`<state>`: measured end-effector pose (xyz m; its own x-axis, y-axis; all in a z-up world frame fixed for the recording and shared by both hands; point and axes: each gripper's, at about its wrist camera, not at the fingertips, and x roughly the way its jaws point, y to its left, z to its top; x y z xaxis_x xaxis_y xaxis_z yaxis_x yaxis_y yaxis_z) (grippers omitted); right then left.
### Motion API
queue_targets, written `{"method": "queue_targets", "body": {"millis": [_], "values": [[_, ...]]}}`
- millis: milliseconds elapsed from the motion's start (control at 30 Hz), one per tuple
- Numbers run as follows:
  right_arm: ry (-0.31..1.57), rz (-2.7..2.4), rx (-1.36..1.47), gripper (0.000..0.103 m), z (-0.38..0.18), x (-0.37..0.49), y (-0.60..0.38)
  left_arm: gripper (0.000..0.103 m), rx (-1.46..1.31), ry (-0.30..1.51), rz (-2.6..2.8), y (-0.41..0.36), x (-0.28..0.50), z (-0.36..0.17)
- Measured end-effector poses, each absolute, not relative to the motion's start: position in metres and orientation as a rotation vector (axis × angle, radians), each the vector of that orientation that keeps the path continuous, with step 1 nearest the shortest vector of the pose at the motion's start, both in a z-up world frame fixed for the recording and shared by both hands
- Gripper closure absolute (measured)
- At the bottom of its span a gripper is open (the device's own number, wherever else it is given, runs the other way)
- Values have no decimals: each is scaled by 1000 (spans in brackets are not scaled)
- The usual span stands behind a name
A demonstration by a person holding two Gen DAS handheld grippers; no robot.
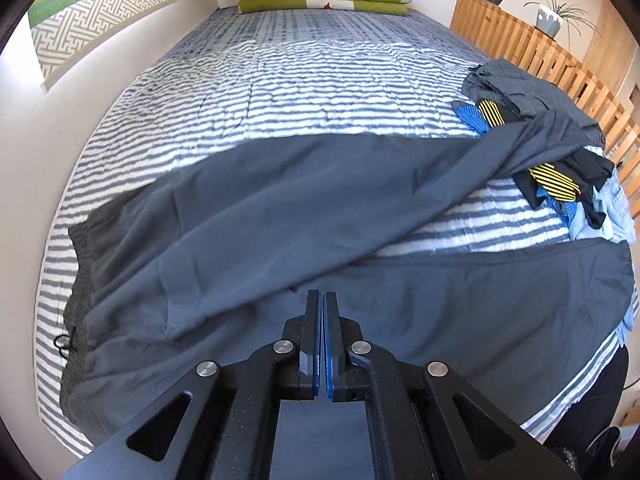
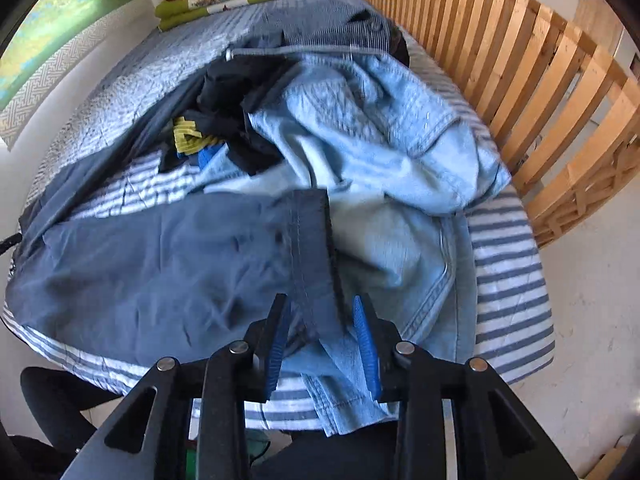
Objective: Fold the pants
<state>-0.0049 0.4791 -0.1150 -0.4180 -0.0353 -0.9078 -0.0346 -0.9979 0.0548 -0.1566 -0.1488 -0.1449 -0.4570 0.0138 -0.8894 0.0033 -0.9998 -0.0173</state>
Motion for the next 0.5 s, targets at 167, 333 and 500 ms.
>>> {"method": "queue_targets", "body": {"millis": [167, 333, 500], "values": [[-156, -2688, 1469, 57, -63, -56, 462, 103, -1656, -25, 2674, -155, -177, -139], [-140, -2691, 1375, 56, -44, -143, 436, 94, -1698, 45, 2579, -134, -203, -149], [-128, -2640, 1473, 56, -55, -228, 417, 89, -1655, 233, 2476, -82, -235, -168]]}}
